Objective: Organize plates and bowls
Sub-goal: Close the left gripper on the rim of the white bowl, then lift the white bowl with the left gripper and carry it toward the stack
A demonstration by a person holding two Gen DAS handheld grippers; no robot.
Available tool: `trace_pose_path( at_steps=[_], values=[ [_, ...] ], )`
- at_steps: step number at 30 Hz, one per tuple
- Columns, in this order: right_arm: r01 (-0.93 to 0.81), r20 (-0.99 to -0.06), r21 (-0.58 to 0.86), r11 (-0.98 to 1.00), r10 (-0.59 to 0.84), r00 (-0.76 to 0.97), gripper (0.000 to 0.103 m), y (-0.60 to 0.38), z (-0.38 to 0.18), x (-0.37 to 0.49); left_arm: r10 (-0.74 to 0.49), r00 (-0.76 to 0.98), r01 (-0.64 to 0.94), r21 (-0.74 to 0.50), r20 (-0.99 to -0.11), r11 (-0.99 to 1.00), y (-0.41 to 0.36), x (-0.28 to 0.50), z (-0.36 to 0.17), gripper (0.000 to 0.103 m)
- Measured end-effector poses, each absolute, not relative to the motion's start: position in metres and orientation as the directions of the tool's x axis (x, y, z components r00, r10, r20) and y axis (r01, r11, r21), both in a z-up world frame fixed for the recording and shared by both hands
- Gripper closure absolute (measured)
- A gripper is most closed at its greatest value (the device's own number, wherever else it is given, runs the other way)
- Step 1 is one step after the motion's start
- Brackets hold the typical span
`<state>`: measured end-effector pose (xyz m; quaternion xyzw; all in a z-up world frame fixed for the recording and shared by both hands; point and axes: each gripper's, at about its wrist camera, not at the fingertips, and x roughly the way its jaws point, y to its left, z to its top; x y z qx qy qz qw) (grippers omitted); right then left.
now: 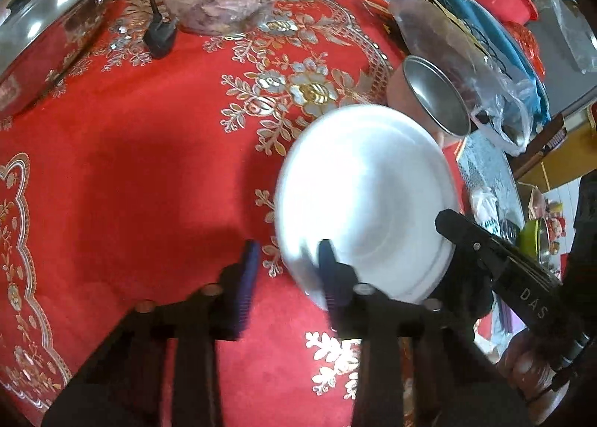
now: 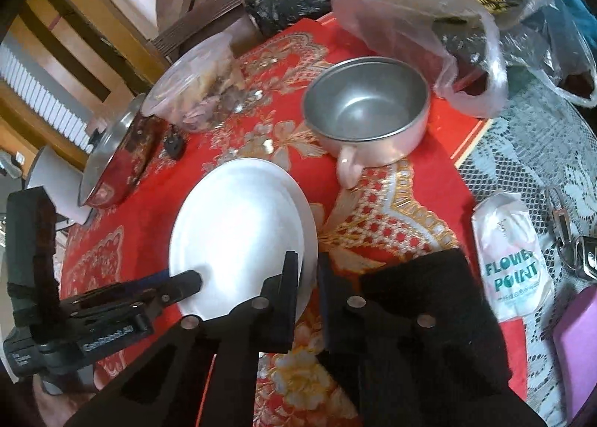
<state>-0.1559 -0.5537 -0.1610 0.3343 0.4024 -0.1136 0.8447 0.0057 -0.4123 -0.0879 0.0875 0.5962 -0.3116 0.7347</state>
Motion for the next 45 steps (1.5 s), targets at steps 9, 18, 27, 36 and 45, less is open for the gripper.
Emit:
trace_pose_path(
  at_steps=[9, 18, 27, 36, 45],
  values=[
    [0.421, -0.725, 0.498, 0.758, 0.097, 0.682, 0.094, -0.531, -0.136, -0.161, -0.383, 0.125, 0.530, -0.265, -0.915, 0.805, -0.382, -0.003, -0.064, 0.083],
    [0.387, -0.722, 0.490, 0.781, 0.116, 0.682, 0.094, -0.485, -0.120, -0.162, -0.401, 0.157, 0.506, -0.276, -0.902, 0.818, -0.331, -0.010, -0.044, 0.083],
    [0.320, -0.711, 0.479, 0.817, 0.148, 0.687, 0.094, -0.417, -0.090, -0.156, -0.415, 0.188, 0.448, -0.298, -0.890, 0.843, -0.254, -0.017, -0.029, 0.083],
    [0.225, -0.714, 0.443, 0.868, 0.190, 0.674, 0.094, -0.327, -0.065, -0.131, -0.415, 0.234, 0.344, -0.324, -0.879, 0.881, -0.156, -0.011, -0.015, 0.083],
    [0.134, -0.712, 0.412, 0.901, 0.226, 0.665, 0.094, -0.241, -0.038, -0.111, -0.416, 0.297, 0.264, -0.345, -0.859, 0.901, -0.064, -0.014, 0.003, 0.083]
  ],
)
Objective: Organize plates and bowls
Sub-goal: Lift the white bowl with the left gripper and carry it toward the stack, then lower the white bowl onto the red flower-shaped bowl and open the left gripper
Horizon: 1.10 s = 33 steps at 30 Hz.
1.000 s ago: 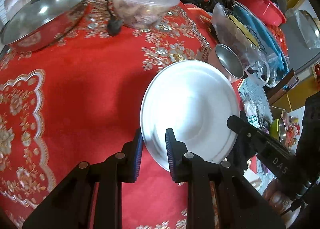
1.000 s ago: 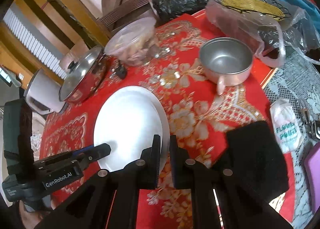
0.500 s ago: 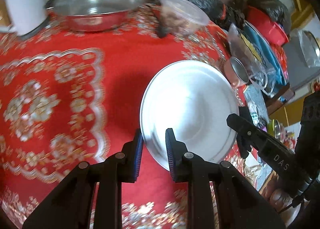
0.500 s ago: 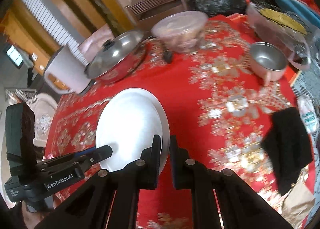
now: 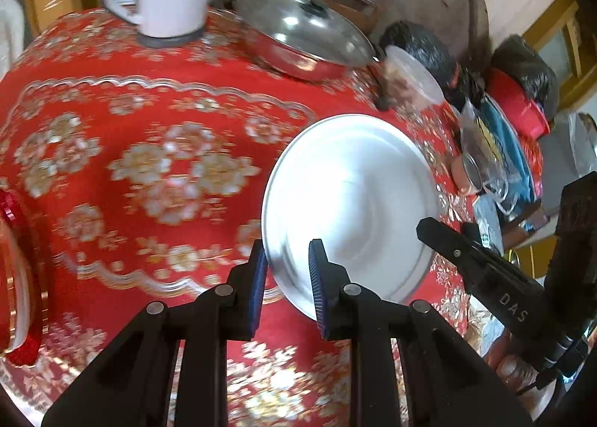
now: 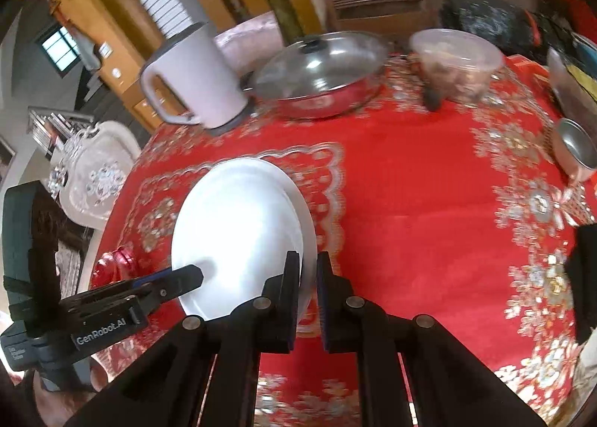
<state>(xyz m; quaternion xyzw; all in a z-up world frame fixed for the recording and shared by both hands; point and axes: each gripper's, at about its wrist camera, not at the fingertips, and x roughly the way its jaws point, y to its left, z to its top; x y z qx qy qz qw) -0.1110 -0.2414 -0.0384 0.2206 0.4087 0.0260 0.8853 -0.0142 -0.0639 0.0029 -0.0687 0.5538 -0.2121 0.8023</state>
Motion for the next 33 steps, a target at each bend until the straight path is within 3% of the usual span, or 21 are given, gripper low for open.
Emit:
trace_pose_path(
  at_steps=[22, 33],
  values=[
    [-0.152, -0.692, 0.385, 0.910, 0.394, 0.605, 0.094, -0.010, 0.001, -0.061, -0.352, 0.426, 0.009, -0.385, -0.833, 0.923, 0.175, -0.028, 0.018, 0.083],
    [-0.265, -0.731, 0.345, 0.900, 0.435, 0.526, 0.093, 0.081, -0.008, -0.048, -0.293, 0.443, -0.095, -0.369, -0.847, 0.924, 0.250, -0.043, 0.004, 0.083]
  ],
)
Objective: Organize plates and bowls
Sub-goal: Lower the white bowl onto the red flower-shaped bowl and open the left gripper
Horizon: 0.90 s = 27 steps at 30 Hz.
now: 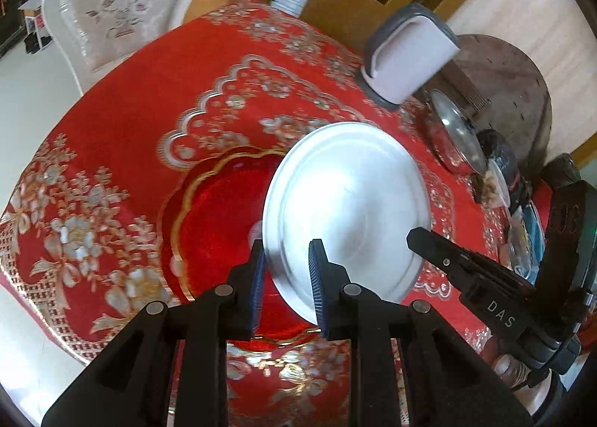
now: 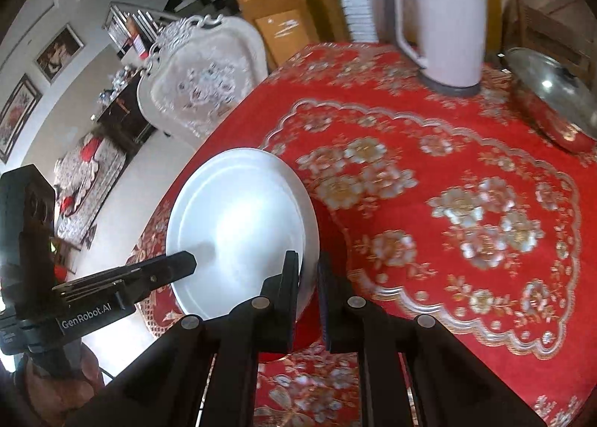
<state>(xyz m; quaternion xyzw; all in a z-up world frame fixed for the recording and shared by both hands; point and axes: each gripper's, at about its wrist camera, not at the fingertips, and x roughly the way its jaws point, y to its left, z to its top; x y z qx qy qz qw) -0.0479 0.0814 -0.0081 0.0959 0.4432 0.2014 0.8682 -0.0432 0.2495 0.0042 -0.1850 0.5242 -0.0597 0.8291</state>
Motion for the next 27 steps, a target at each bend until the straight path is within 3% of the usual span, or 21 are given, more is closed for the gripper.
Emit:
trace_pose_path(
  at_steps=[27],
  values=[
    [-0.251, -0.781, 0.384, 0.888, 0.458, 0.425, 0.091, 0.115, -0.047, -0.026, -0.247, 0.397, -0.179, -0.339, -0.884, 0.924, 0.276, -0.040, -0.031, 0.083]
  ],
)
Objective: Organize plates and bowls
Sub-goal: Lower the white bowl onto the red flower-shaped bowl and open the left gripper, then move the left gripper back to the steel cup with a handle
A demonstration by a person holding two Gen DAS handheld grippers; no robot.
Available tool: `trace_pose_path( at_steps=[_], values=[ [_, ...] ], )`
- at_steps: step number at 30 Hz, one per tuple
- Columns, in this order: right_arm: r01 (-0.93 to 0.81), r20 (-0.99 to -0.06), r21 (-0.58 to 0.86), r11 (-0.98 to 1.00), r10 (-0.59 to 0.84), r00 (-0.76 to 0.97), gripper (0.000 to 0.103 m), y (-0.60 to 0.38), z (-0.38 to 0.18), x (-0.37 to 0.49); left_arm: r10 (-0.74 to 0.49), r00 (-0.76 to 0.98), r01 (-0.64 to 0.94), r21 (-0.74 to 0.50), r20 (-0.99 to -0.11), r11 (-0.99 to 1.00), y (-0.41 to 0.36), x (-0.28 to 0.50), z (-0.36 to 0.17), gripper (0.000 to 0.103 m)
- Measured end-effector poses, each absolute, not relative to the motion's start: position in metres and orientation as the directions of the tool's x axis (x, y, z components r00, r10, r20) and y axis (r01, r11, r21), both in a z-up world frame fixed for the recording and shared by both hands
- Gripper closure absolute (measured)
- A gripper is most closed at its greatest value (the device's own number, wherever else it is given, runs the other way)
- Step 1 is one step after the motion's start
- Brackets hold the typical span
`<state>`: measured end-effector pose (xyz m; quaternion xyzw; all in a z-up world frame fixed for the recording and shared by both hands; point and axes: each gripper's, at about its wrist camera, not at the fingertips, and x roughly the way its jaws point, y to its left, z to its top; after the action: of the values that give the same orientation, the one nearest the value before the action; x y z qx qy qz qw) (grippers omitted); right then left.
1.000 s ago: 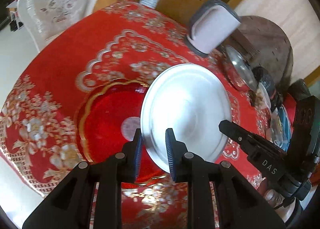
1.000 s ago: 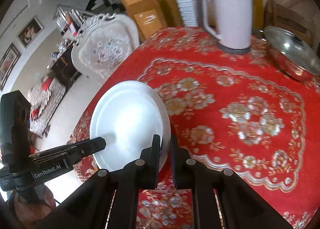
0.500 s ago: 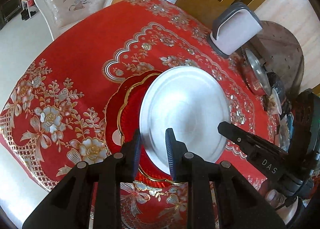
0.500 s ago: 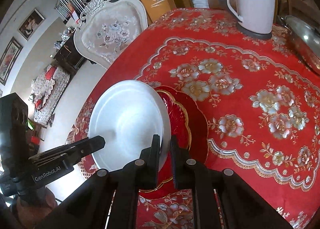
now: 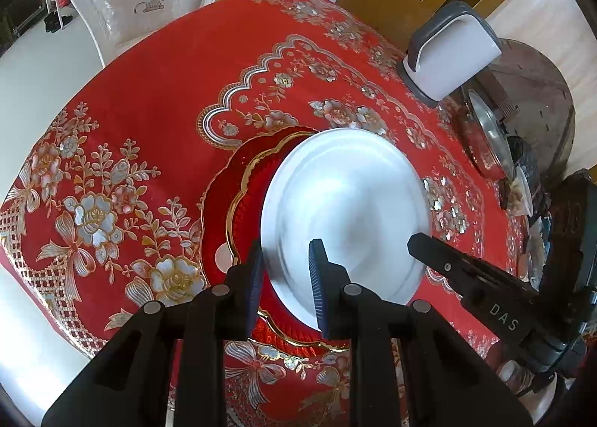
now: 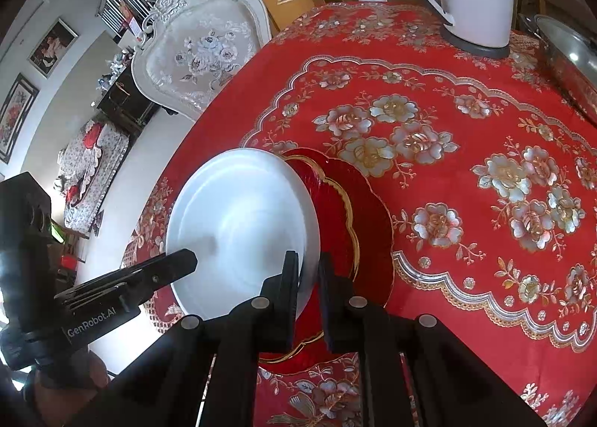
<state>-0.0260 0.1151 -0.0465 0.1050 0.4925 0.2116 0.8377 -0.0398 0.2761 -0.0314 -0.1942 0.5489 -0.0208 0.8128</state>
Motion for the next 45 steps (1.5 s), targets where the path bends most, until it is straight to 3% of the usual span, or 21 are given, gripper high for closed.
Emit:
trace_pose_path(
  at_steps=[9, 15, 16, 19, 22, 26, 29, 34, 45],
  values=[
    [-0.251, -0.777, 0.392, 0.885, 0.465, 0.425, 0.088, 0.115, -0.048, -0.027, -0.253, 0.390, -0.183, -0.344, -0.885, 0.921, 0.278, -0.040, -0.036, 0.081],
    [-0.237, -0.768, 0.393, 0.888, 0.459, 0.446, 0.076, 0.109, -0.043, -0.029, -0.251, 0.399, -0.196, -0.349, -0.882, 0.916, 0.283, -0.041, -0.036, 0.081],
    [-0.237, -0.767, 0.388, 0.891, 0.455, 0.454, 0.076, 0.108, -0.042, -0.030, -0.253, 0.402, -0.202, -0.354, -0.880, 0.913, 0.285, -0.041, -0.036, 0.079],
    [-0.232, -0.757, 0.382, 0.895, 0.447, 0.477, 0.073, 0.103, -0.037, -0.033, -0.245, 0.418, -0.208, -0.355, -0.874, 0.911, 0.287, -0.042, -0.032, 0.060],
    [-0.228, -0.747, 0.369, 0.901, 0.434, 0.504, 0.070, 0.098, -0.031, -0.036, -0.226, 0.445, -0.196, -0.341, -0.866, 0.919, 0.286, -0.043, -0.023, 0.057],
    [-0.207, -0.730, 0.361, 0.909, 0.414, 0.544, 0.065, 0.086, -0.023, -0.040, -0.198, 0.480, -0.184, -0.318, -0.855, 0.930, 0.279, -0.039, -0.008, 0.036],
    [-0.179, -0.712, 0.344, 0.922, 0.380, 0.591, 0.049, 0.071, -0.016, -0.044, -0.176, 0.492, -0.173, -0.295, -0.852, 0.940, 0.271, -0.034, 0.000, 0.031],
    [-0.085, -0.694, 0.374, 0.924, 0.339, 0.635, 0.032, 0.022, -0.014, -0.052, -0.173, 0.499, -0.131, -0.271, -0.849, 0.953, 0.247, -0.023, 0.009, 0.027],
    [0.140, -0.693, 0.454, 0.880, 0.249, 0.676, 0.028, -0.100, -0.045, -0.088, -0.197, 0.498, -0.004, -0.230, -0.844, 0.973, 0.165, -0.011, 0.024, 0.026]
  ],
)
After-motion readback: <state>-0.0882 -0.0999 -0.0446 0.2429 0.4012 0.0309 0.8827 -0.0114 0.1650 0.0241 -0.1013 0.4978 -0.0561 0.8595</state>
